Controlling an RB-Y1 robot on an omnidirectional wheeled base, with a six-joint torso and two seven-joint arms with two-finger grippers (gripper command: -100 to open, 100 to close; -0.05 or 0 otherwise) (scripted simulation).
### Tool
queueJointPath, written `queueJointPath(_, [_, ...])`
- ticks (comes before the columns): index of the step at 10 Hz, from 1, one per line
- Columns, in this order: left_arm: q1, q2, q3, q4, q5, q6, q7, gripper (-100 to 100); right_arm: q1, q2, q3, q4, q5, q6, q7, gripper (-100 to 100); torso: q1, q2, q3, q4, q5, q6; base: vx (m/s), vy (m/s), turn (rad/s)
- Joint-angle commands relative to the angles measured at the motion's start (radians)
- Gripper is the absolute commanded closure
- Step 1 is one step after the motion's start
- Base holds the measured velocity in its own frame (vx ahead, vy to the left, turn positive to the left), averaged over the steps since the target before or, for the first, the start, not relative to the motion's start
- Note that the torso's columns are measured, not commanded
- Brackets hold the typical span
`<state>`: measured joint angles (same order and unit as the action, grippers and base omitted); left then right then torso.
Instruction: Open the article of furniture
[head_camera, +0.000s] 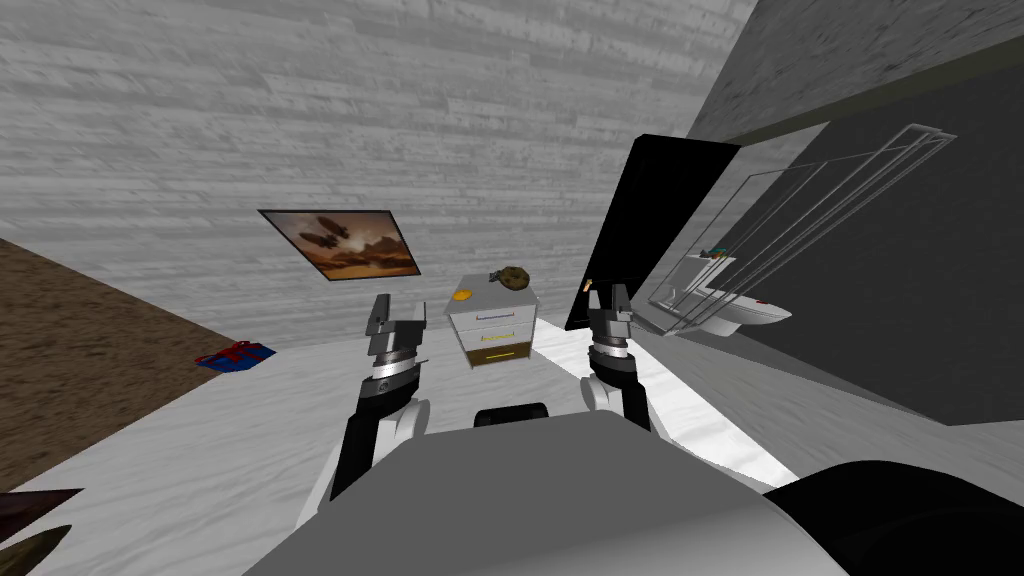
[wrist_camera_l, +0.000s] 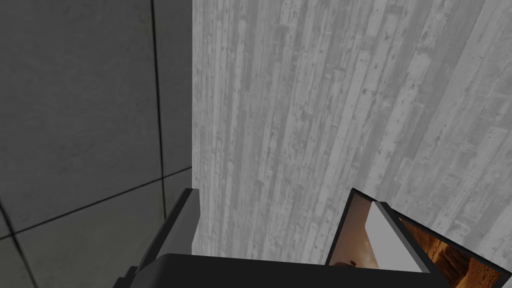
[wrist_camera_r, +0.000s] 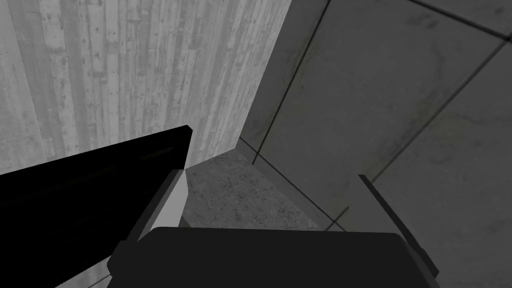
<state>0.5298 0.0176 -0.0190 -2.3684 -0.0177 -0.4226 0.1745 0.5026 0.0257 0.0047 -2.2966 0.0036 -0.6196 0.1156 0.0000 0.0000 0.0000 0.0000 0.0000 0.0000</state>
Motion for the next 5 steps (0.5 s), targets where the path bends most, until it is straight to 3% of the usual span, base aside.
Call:
queueJointPath(1, [0.000, 0.000, 0.000, 0.000, 0.000, 0.000, 0.000, 0, 0.000, 0.000, 0.000, 0.000, 0.000, 0.000, 0.000, 0, 0.000, 0.040, -0.082, 0.041, 0.000, 0.000, 0.000, 0.000, 0.000])
queueJointPath(5, [0.000, 0.000, 0.000, 0.000, 0.000, 0.000, 0.000, 0, 0.000, 0.000, 0.000, 0.000, 0.000, 0.000, 0.000, 0, 0.000, 0.322, -0.644, 0.322, 0.000, 0.000, 0.000, 0.000, 0.000])
